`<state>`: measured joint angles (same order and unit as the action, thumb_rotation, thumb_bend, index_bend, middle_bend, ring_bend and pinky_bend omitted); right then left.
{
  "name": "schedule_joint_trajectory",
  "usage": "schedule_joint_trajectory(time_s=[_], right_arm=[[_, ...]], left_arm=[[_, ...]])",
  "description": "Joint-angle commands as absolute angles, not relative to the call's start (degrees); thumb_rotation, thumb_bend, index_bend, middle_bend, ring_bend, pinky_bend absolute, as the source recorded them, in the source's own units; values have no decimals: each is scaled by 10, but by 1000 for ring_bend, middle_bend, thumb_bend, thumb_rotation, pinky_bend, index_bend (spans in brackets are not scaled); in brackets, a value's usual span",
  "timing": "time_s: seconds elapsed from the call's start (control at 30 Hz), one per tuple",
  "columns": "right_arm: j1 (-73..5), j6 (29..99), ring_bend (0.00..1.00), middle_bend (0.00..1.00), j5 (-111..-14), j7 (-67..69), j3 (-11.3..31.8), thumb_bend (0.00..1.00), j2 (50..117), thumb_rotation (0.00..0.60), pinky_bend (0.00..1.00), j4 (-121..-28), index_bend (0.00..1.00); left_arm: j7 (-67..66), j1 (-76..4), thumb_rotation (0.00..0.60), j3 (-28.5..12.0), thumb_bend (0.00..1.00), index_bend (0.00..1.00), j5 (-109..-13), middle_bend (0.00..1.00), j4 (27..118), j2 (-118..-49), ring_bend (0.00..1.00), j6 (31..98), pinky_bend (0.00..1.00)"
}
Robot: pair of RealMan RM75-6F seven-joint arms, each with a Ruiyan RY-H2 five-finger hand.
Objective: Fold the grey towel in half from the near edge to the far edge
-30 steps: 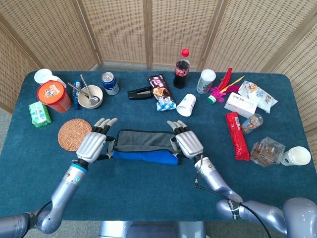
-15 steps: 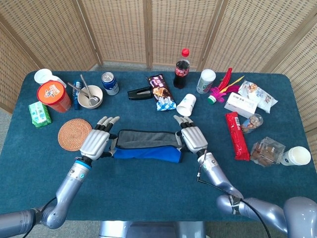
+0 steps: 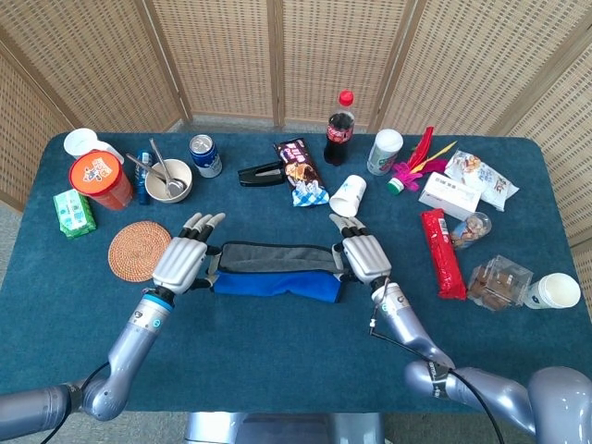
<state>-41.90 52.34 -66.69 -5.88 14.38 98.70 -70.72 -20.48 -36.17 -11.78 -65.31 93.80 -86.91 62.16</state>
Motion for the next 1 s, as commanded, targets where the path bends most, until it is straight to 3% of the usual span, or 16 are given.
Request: schedule_joint_trajectory(time_s=[0.03,1.0], right_arm=[[-421,522,0,0,-663,-60,145,391,990,600,0,-703,768],[-428,514,0,0,-631,-72,152,392,1007,600,0,-677,768]], left_arm=[[-212,-369,600,-122,487,740,-646,0,935,-869,0,616,0],[-214,-410,600,-124,486,737,-623,0,881,-893,0,590,0]])
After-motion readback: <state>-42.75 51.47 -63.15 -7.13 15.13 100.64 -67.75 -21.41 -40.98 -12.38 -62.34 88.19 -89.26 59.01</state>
